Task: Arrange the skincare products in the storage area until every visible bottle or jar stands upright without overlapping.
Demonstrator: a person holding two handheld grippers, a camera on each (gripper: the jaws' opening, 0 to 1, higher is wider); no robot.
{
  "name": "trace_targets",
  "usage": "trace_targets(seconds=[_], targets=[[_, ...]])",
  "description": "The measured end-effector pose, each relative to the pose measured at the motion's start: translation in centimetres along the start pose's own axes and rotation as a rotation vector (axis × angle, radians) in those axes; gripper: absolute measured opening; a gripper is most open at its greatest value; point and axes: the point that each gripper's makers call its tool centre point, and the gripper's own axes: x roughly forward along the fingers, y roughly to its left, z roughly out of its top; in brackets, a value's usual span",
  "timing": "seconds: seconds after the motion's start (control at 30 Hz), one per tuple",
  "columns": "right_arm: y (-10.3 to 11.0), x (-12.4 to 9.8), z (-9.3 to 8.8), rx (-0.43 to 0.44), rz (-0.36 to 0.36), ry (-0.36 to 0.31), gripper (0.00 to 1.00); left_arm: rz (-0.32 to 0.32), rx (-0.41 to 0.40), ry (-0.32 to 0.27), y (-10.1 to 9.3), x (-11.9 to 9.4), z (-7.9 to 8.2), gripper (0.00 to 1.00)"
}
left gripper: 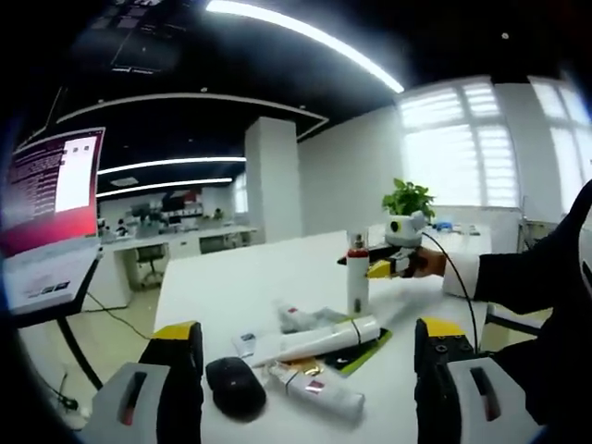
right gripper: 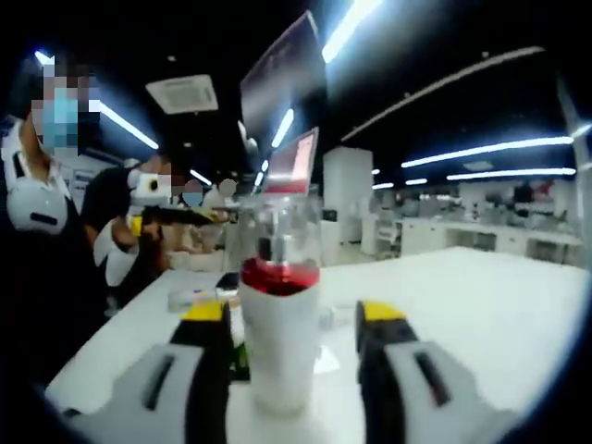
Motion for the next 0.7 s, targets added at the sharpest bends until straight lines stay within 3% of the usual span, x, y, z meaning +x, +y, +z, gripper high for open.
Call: trace_targets(seconds=[0.1, 0.17, 0.37, 0.7], targets=[[0.1, 0.1, -0.2, 0.008, 0.026, -0.016, 0.50, -0.002, -0.002, 0.008, 0.0, 0.2, -0.3, 0.97], [-0.3, 0.2, -1.0, -0.016, 0.007, 0.014, 0.48, -0.001, -0.001, 0.017, 0.1, 0.3, -0.5, 0.97], [-1.0, -0.2, -1.4, 0.028, -0.022, -0.025, 0.48, -0.009, -0.008, 0.023, 0.0, 0.8, -0.9, 0.97], [0.3, 0.6, -2.0, -0.003, -0.007, 0.016, 0.33, -0.044, -0.008, 0.059, -0.9, 2.3, -2.0, 0.96]])
